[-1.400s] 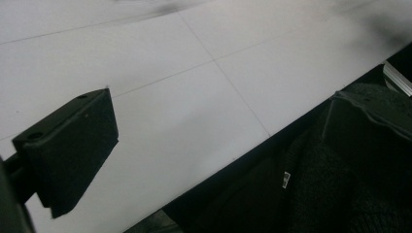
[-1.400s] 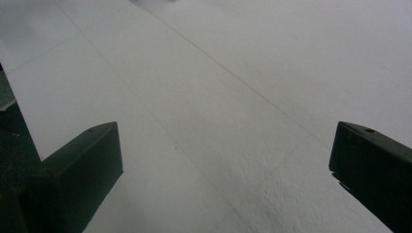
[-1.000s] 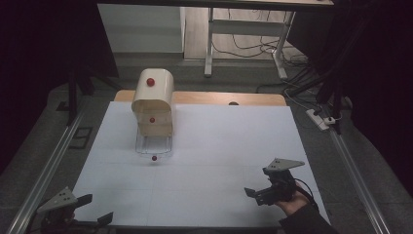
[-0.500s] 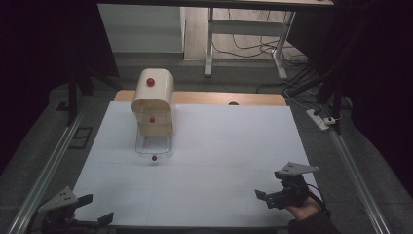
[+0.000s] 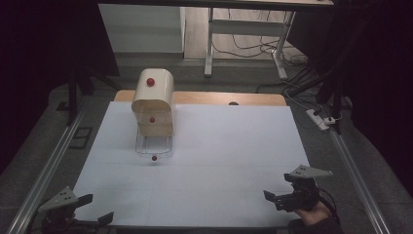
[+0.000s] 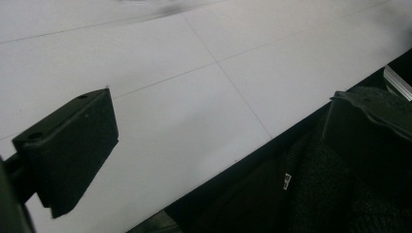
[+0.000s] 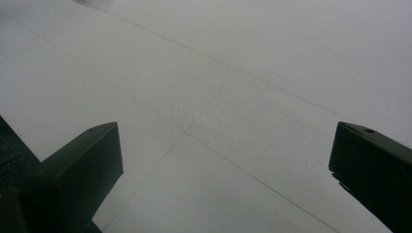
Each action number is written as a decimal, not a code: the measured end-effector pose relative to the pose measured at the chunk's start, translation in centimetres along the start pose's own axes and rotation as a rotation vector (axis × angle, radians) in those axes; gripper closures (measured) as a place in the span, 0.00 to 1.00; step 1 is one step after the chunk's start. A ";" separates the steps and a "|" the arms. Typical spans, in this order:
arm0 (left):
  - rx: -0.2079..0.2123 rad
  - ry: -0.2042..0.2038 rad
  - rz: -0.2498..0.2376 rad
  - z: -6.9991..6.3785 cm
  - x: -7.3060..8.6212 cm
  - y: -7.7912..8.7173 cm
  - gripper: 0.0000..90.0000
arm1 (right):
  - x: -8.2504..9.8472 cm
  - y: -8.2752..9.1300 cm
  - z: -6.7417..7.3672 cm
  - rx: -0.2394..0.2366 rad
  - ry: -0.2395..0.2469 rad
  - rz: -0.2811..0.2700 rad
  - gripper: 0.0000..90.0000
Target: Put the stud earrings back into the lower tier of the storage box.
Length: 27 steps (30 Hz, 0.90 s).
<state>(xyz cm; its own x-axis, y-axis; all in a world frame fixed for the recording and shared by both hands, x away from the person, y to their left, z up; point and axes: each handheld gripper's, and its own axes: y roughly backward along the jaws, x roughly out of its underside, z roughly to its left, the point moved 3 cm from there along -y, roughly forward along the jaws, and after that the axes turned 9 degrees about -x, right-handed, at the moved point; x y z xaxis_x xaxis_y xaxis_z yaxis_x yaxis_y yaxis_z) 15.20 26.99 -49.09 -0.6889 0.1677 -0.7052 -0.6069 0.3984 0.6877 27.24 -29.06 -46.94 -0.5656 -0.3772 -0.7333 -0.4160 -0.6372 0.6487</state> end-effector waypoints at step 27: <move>-0.009 0.001 0.024 0.0 0.0 -0.2 0.00 | 2.0 2.4 0.1 0.029 -0.073 0.050 0.00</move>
<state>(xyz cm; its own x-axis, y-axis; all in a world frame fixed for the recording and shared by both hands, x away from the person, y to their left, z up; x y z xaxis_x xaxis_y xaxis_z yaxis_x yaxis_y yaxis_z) 15.33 26.95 -49.23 -0.7034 0.1761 -0.6886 -0.5940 0.3863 0.7056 25.02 -31.31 -46.84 -0.6361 -0.3576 -0.6838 -0.4055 -0.5990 0.6905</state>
